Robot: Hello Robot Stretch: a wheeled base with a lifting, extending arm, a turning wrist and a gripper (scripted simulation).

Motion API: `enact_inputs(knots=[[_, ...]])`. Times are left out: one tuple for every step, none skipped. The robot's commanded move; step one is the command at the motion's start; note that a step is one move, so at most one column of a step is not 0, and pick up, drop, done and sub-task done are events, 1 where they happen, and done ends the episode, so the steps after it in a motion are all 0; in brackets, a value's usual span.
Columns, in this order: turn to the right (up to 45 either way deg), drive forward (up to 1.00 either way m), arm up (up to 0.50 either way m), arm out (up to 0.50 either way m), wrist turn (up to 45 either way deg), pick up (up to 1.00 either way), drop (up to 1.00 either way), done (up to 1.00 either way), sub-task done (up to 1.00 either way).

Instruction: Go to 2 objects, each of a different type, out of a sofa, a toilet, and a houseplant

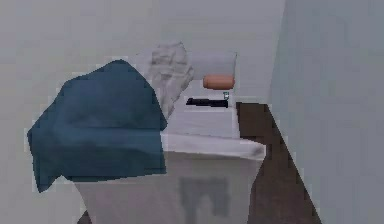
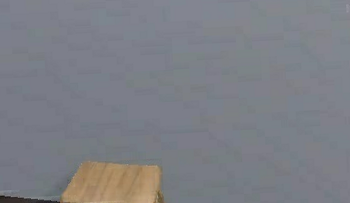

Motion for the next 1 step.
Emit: enact_inputs(knots=[[0.0,0.0,0.0,0.0,0.0,0.0,0.0,1.0,0.0]])
